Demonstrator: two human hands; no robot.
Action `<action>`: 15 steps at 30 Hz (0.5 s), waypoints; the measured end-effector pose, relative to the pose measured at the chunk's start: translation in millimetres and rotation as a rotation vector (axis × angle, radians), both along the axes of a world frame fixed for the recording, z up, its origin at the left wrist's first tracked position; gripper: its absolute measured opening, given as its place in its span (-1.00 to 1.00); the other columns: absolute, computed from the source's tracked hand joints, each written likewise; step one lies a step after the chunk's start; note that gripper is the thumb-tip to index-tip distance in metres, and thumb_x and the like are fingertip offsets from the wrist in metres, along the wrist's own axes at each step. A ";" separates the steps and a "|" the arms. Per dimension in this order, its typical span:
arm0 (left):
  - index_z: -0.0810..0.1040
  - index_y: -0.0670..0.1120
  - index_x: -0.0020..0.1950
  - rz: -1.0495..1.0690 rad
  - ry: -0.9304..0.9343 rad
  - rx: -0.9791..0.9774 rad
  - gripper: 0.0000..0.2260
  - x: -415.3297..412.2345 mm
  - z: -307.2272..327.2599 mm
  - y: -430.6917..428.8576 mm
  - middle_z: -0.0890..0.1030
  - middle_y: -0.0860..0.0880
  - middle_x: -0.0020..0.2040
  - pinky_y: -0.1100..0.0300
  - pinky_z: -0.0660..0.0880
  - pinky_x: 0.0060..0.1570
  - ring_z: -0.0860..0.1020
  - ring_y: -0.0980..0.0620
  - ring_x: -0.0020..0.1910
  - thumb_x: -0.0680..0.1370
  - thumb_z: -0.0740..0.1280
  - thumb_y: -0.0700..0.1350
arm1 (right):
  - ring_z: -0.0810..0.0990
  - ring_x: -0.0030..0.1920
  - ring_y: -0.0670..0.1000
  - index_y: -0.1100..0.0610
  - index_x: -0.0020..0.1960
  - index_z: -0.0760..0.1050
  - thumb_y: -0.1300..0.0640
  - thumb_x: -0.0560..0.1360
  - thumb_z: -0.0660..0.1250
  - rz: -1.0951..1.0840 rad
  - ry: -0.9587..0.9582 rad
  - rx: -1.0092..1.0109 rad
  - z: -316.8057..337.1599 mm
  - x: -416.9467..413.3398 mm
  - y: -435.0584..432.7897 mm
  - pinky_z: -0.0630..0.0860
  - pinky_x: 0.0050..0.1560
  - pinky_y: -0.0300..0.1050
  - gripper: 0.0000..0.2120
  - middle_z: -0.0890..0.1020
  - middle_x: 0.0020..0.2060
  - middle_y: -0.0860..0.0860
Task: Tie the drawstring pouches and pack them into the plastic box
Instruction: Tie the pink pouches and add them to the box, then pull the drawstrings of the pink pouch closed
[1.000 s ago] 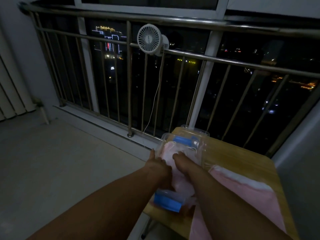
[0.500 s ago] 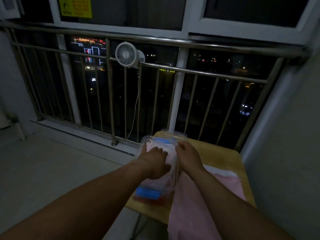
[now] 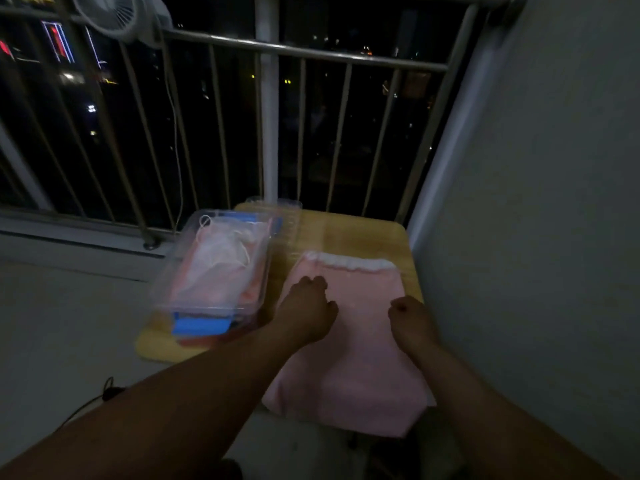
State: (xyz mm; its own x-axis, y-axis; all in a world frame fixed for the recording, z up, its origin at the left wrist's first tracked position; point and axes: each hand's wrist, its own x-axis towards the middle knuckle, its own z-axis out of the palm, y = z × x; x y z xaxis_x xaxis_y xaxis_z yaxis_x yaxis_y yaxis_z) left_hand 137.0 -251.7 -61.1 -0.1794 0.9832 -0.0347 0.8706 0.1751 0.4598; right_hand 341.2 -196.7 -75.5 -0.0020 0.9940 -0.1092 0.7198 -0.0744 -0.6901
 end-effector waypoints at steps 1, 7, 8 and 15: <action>0.38 -0.12 0.48 0.050 -0.008 -0.059 -0.51 -1.6 -7.2 6.1 0.46 -0.21 0.38 0.01 0.47 0.30 0.49 -0.21 0.31 0.62 0.28 0.09 | 0.53 0.32 0.19 0.17 0.36 0.55 0.17 0.62 0.25 -0.006 -0.002 -0.014 -2.9 5.0 7.1 0.41 0.15 -0.12 -0.66 0.55 0.37 0.13; 0.33 -0.11 0.47 0.208 -0.006 -0.162 -0.48 -18.7 -33.9 40.3 0.44 -0.17 0.39 -0.01 0.42 0.32 0.47 -0.24 0.37 0.57 0.30 0.06 | 0.52 0.30 0.23 0.19 0.45 0.42 0.20 0.62 0.21 0.010 -0.043 -0.066 -11.0 8.1 49.0 0.34 0.04 -0.14 -0.60 0.52 0.37 0.22; 0.33 -0.07 0.46 0.206 -0.014 -0.135 -0.48 -22.7 -41.0 49.8 0.47 -0.13 0.35 -0.02 0.45 0.33 0.49 -0.23 0.35 0.55 0.25 0.12 | 0.53 0.29 0.25 0.20 0.44 0.42 0.21 0.61 0.22 -0.003 -0.052 -0.061 -11.7 7.4 55.8 0.31 0.02 -0.15 -0.60 0.53 0.36 0.23; 0.35 -0.13 0.49 0.393 -0.153 -0.106 -0.48 -31.2 -33.0 79.0 0.46 -0.22 0.40 -0.06 0.42 0.31 0.47 -0.25 0.36 0.55 0.34 -0.05 | 0.59 0.22 0.19 0.19 0.31 0.58 0.06 0.64 0.32 0.046 -0.051 -0.082 -2.3 -3.3 87.1 0.34 -0.04 -0.16 -0.68 0.63 0.27 0.16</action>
State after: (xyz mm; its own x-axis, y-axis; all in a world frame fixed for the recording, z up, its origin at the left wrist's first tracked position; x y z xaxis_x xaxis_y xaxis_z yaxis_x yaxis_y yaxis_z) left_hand 105.8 -172.8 -94.1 -0.5240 0.8308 -0.1873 0.6518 0.5328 0.5398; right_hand 337.9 -109.5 -77.9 -0.0397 0.9806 -0.1917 0.7577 -0.0956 -0.6456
